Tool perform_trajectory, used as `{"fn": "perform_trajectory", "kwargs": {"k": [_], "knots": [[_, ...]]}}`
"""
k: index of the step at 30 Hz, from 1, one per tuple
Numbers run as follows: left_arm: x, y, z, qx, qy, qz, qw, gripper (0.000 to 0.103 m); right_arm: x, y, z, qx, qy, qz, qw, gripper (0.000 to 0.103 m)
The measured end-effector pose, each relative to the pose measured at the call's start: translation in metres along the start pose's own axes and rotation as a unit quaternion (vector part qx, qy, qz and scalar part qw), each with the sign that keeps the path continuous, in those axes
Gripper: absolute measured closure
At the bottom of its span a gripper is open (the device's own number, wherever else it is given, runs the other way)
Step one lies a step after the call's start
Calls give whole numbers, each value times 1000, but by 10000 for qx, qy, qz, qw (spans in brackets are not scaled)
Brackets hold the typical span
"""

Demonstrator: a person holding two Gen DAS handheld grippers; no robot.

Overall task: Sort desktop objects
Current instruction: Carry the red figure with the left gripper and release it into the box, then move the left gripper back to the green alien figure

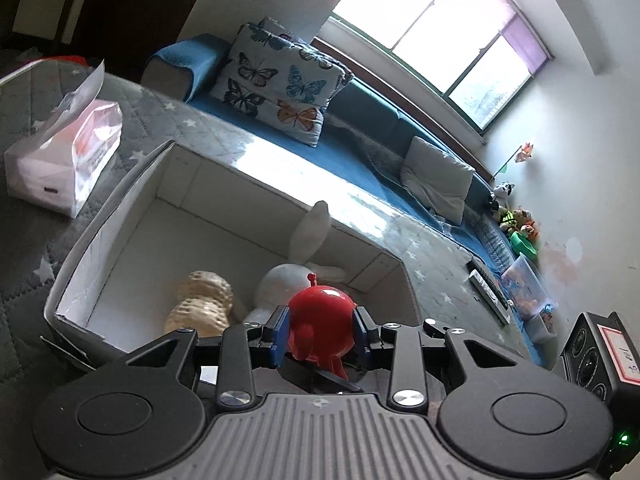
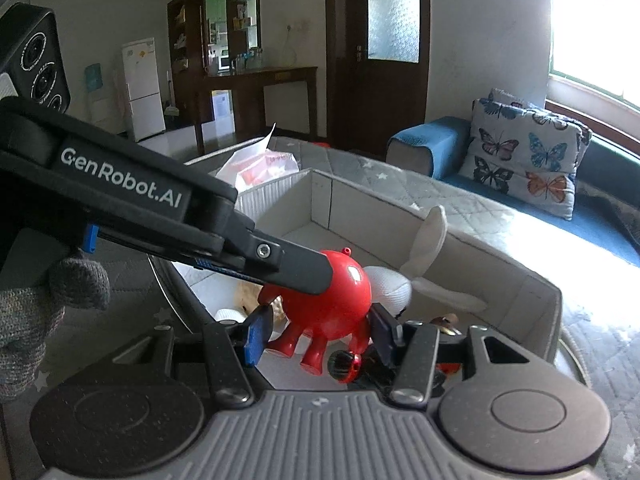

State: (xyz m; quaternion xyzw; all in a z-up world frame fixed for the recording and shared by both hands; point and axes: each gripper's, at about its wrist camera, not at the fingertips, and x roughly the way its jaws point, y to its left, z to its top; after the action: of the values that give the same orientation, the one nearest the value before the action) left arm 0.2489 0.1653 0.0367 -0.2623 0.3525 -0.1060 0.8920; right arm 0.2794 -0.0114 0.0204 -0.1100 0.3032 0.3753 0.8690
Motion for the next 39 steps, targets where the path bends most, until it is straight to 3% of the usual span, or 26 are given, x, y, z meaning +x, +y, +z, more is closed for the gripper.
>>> {"fn": "perform_trajectory", "kwargs": {"k": [21,31,33,39], "knots": [[-7,5,-7,-75,-25,203,9998,67,-18,6,-4,19,-70,48,10000,48],[-20,-12,-18,92,-65,188,9998,67,-47,13,-13,-65,-184,22,9998,44],[-25,-17,-22,124,-87,165,9997,67,-55,15,-17,-94,-214,-9,9997,39],[-34,-35,-38,299,-87,105,9995,67,-87,17,-39,-92,-290,-127,9995,39]]}}
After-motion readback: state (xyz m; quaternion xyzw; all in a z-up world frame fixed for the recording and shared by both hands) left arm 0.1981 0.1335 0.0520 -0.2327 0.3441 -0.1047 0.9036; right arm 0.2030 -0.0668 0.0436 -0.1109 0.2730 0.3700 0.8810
